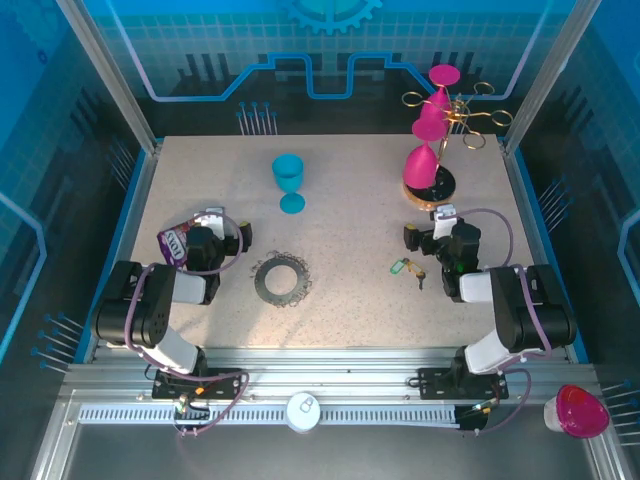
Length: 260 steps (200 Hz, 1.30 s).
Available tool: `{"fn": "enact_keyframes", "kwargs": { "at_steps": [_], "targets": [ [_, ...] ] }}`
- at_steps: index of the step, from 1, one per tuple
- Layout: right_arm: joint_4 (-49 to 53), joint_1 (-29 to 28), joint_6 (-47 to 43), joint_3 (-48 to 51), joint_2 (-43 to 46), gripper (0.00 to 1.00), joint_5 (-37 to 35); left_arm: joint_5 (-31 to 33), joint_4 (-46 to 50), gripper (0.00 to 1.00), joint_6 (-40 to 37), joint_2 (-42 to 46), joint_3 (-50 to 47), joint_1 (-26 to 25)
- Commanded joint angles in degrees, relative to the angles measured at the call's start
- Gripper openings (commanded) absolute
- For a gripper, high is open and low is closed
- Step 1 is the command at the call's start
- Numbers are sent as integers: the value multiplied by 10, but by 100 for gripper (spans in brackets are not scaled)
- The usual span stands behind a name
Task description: Put the keys on the keyring
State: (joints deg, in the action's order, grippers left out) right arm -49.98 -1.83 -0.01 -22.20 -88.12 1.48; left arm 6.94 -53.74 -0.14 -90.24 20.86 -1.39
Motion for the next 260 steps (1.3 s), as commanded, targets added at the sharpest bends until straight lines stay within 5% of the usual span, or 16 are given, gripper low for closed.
{"fn": "enact_keyframes", "kwargs": {
  "at_steps": [1,188,237,260],
  "targets": [
    [-4,-5,-4,-9,-2,100,-9,-12,3,99,-5,11,10,2],
    [-7,-2,-3,-8,-1,100,-4,-15,0,99,4,17,6,12],
    [145,-11,-4,-32,140,99,-14,5,122,99,16,198,-5,12],
    [204,-31,60,-39,185,90,-55,1,237,99,52,290,20,11]
  ]
}}
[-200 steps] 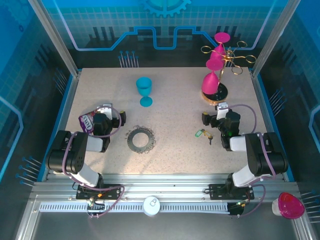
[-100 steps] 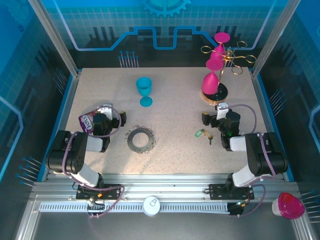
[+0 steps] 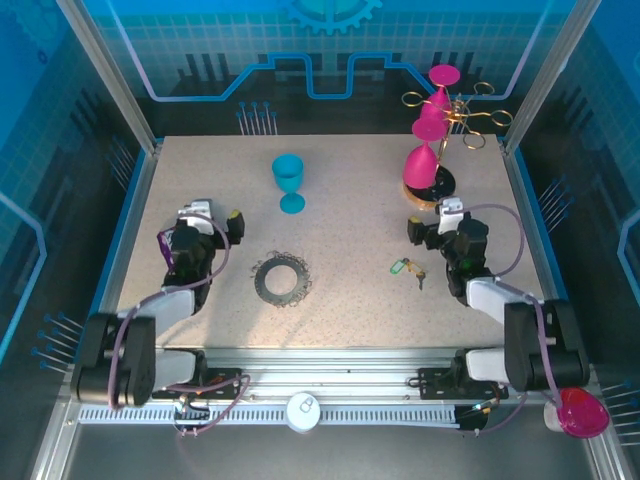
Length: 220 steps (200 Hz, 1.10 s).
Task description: Put the keys on the keyring
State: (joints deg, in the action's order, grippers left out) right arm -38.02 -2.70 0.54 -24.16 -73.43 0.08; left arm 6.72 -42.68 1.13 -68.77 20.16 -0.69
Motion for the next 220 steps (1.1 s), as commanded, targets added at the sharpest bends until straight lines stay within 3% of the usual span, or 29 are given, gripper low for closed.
{"fn": "enact_keyframes", "kwargs": {
  "at_steps": [1,8,28,52,87,129,161,189,220],
  "targets": [
    [87,-24,55,-19,39,89,-41,3,132,99,42,79,28,4],
    [115,-39,43,-25,51,83,-42,2,171,99,58,104,34,4],
    [198,-79,45,-44,89,85,-54,-13,287,99,96,165,53,4],
    [264,-92,121,-52,129,83,-59,-39,408,99,158,222,75,4],
    [339,-98,233,-70,139,82,30,-117,450,96,267,245,60,-32],
    [418,-136,273,-105,100,80,86,5,528,91,374,250,59,-196],
    [488,-179,269,-143,70,77,85,84,632,88,494,230,81,-270],
    [502,-199,270,-141,72,75,65,97,705,83,591,212,86,-308],
    [513,-203,280,-132,75,73,45,90,700,77,679,181,64,-364]
  ]
}}
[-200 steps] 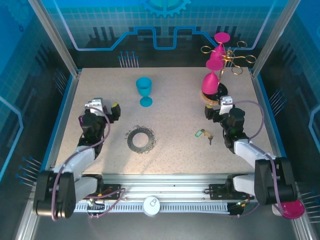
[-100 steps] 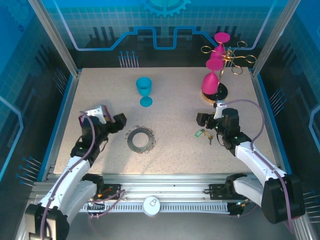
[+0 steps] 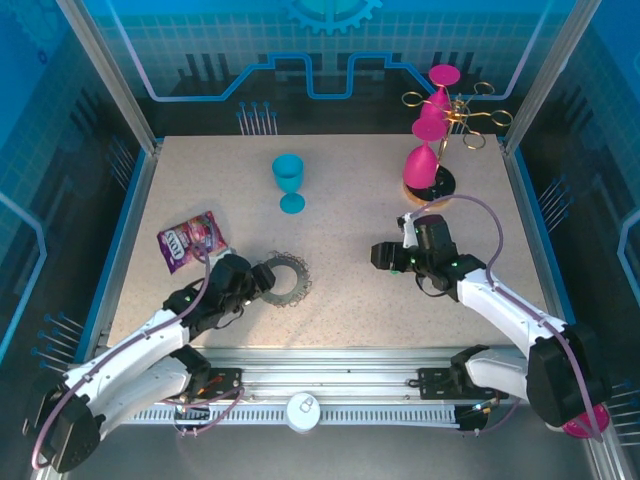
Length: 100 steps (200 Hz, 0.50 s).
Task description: Put the keys on the keyring
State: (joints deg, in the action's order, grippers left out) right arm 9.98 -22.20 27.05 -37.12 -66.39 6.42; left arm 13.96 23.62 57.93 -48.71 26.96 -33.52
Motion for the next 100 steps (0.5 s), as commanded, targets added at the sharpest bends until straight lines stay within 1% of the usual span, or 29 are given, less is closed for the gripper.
{"fn": "enact_keyframes", "kwargs": {
  "at_steps": [1,17,31,50,56,63,72,78,100],
  "targets": [
    [34,-8,15,-3,5,73,-19,18,37,77,112,-21,-4,-37],
    [48,-10,19,-5,4,74,-33,27,38,77,127,-44,6,-59],
    [54,-10,20,-6,3,72,-44,31,40,77,128,-67,19,-66],
    [69,-10,25,-4,2,70,-65,42,43,74,140,-94,30,-76],
    [72,-9,26,-5,1,69,-68,43,41,72,144,-104,30,-77],
    [75,-10,28,-4,1,69,-70,45,40,66,148,-114,31,-79],
    [78,-10,31,-3,0,69,-74,47,38,62,154,-128,33,-80],
    [79,-9,32,-2,0,68,-75,50,37,57,155,-136,36,-80],
    [82,-10,35,-2,2,68,-76,55,35,51,156,-165,49,-82]
  ]
}}
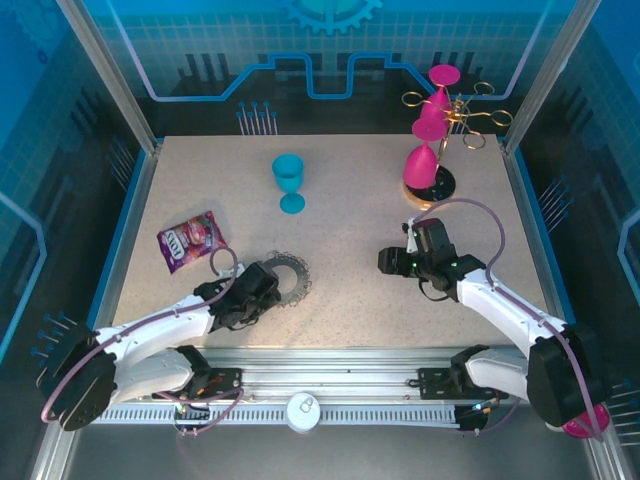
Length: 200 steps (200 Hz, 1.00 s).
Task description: Put the keys on the keyring
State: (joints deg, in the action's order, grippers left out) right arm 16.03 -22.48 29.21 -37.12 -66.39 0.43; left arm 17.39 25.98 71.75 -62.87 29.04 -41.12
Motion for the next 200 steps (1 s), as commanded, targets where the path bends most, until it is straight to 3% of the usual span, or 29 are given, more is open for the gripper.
{"fn": "enact_keyframes", "kwargs": {
  "at_steps": [1,87,108,200],
  "targets": [
    [21,-7,14,-2,2,68,-16,21,11,51,17,-25,29,-6],
    [29,-7,13,-8,-4,67,-24,24,-14,36,20,-97,52,-16],
    [32,-7,14,-9,-3,67,-26,30,-5,29,25,-120,63,-28],
    [37,-7,13,-8,5,67,-33,74,62,18,45,-168,107,-62]
  ]
}}
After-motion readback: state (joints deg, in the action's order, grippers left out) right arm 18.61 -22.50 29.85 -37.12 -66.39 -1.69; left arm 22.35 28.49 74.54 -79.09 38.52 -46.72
